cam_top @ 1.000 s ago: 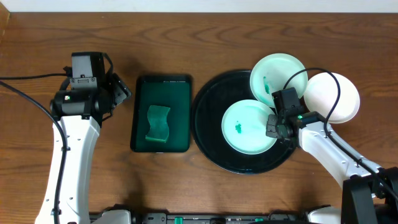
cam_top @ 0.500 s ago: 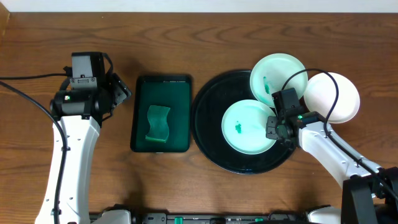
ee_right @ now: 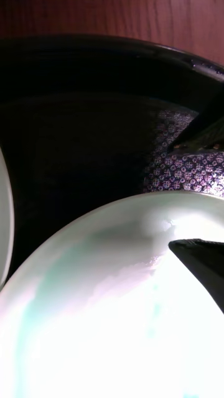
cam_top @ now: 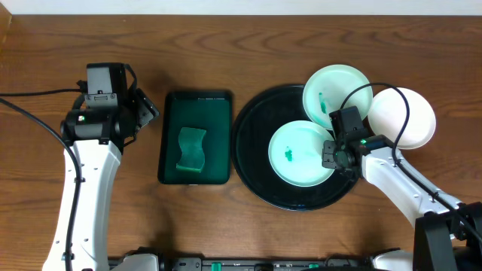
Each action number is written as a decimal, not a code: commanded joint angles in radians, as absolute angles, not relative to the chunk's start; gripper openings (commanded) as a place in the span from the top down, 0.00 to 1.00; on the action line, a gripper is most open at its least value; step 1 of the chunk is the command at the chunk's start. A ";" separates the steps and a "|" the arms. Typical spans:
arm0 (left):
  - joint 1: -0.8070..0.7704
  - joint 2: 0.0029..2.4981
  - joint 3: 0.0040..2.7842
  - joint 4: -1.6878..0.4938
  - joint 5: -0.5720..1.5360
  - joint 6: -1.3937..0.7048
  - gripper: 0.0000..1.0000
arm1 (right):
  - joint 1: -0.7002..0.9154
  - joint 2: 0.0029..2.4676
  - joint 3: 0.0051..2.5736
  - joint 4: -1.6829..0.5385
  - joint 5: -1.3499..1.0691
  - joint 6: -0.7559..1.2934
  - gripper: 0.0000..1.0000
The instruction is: Clean dirty plates on tray and stack at the side
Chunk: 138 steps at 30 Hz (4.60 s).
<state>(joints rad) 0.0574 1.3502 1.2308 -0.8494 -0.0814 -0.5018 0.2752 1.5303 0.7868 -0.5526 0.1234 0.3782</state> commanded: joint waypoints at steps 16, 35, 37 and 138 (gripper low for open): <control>0.062 1.352 1.241 -0.852 -0.087 -0.510 0.20 | 0.277 1.517 0.790 -0.542 0.123 0.358 0.54; 0.062 1.352 1.241 -0.852 -0.087 -0.510 0.19 | 0.277 1.539 0.789 -0.500 0.099 0.358 0.45; 0.062 1.352 1.241 -0.852 -0.087 -0.510 0.19 | 0.277 1.546 0.789 -0.501 0.098 0.358 0.46; -0.227 1.636 1.168 -0.921 0.039 -0.439 0.46 | 0.277 1.571 0.770 -0.452 0.033 0.339 0.92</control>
<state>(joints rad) -0.2249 1.5951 1.1820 -0.9253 0.0601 -0.4473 0.2733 1.5604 0.7773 -0.4538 0.0528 0.3439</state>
